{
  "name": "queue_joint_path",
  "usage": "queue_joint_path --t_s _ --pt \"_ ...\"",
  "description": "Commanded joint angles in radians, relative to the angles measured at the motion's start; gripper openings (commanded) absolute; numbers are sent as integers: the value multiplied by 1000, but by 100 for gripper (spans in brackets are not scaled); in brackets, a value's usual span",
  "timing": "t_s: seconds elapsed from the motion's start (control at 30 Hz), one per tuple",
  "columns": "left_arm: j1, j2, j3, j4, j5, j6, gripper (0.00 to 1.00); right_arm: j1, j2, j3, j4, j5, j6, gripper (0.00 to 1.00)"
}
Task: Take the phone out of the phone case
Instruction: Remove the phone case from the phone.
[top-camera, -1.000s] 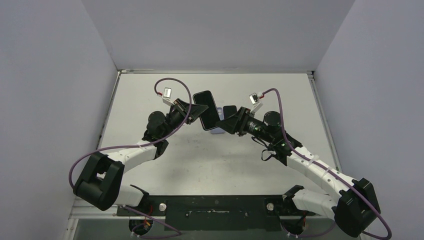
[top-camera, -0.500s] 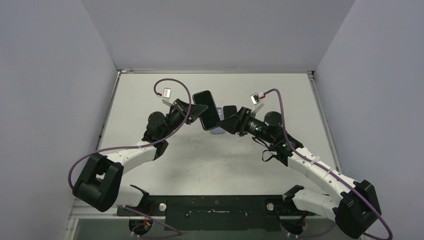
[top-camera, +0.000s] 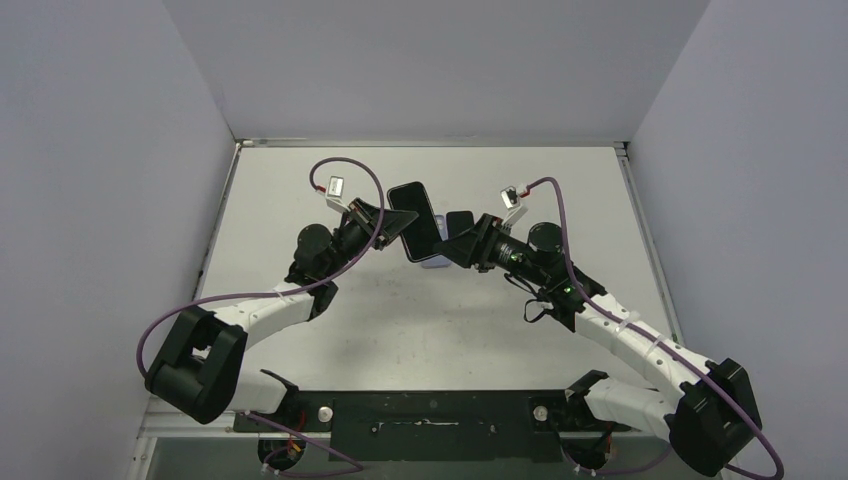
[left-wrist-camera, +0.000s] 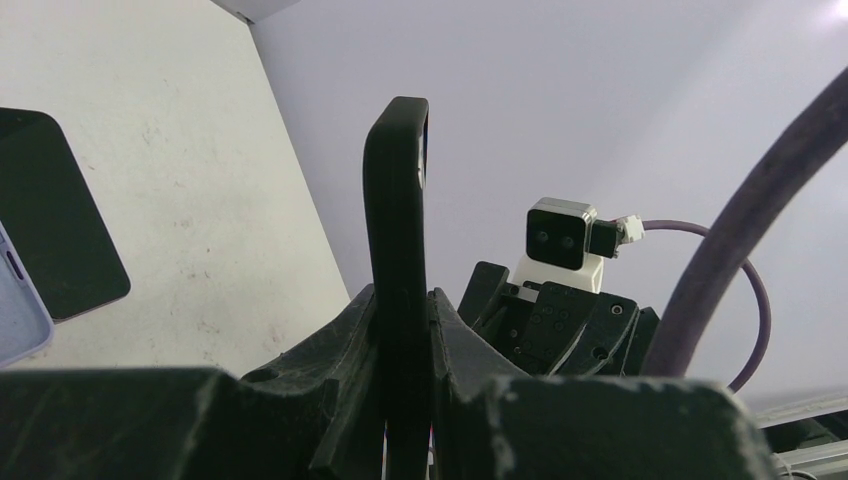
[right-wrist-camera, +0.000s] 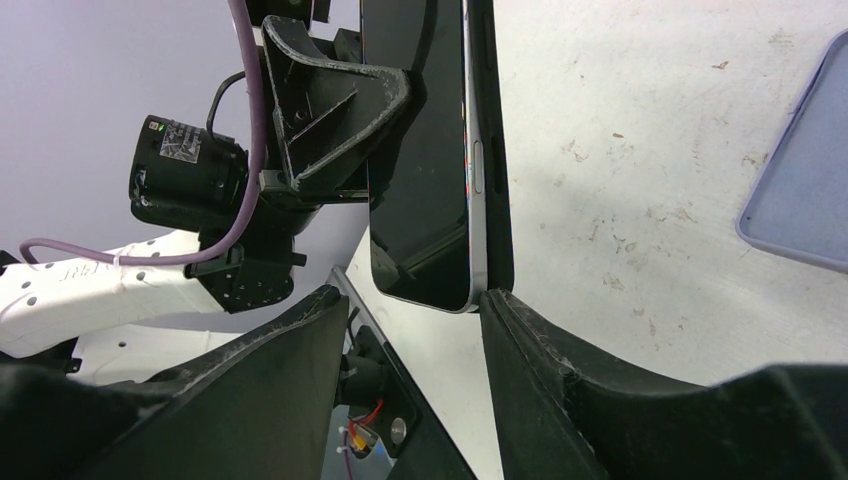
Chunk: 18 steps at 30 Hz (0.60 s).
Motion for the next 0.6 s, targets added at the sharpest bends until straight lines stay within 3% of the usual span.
queue_joint_path --t_s 0.0,0.57 --pt "-13 -37 19 148 4 -10 0 2 9 24 63 -17 7 52" --pt "-99 13 0 295 -44 -106 0 9 79 21 240 -94 65 47"
